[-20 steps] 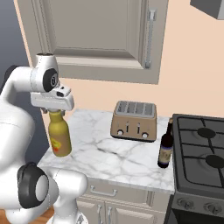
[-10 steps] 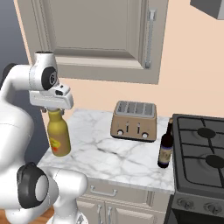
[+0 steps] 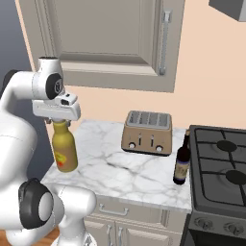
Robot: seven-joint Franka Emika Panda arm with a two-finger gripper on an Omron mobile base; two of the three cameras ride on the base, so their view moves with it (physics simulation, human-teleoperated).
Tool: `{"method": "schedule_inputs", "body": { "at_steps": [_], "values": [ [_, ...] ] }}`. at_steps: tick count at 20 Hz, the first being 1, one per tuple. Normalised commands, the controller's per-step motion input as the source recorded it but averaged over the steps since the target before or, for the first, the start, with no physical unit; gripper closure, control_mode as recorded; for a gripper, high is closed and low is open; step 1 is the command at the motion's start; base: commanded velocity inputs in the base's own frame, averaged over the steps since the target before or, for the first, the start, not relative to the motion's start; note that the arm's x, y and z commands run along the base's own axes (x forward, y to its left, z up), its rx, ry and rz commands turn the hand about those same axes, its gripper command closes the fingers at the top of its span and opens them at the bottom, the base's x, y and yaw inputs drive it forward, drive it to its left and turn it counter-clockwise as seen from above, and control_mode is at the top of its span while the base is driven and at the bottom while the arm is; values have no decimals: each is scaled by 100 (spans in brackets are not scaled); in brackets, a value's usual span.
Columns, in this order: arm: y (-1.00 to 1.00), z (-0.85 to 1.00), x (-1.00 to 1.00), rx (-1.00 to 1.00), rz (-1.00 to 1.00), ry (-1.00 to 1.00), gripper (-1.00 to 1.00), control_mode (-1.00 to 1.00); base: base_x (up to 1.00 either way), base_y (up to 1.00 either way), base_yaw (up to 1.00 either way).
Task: There is a wine glass and glass cup on the dining counter. Place the wine bottle next to the wine glass and the juice bottle next to the glass cup.
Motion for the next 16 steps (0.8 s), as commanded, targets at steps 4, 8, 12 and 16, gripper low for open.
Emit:
{"method": "schedule_inputs", "body": {
  "at_steps": [4, 8, 12, 16],
  "values": [
    [0, 0, 0, 0, 0, 0, 100, 100, -2, 0, 0],
    [0, 0, 0, 0, 0, 0, 100, 100, -27, 4, 0],
    [0, 0, 0, 0, 0, 0, 100, 100, -42, 11, 4],
    [0, 0, 0, 0, 0, 0, 100, 100, -27, 13, 57]
  ]
}}
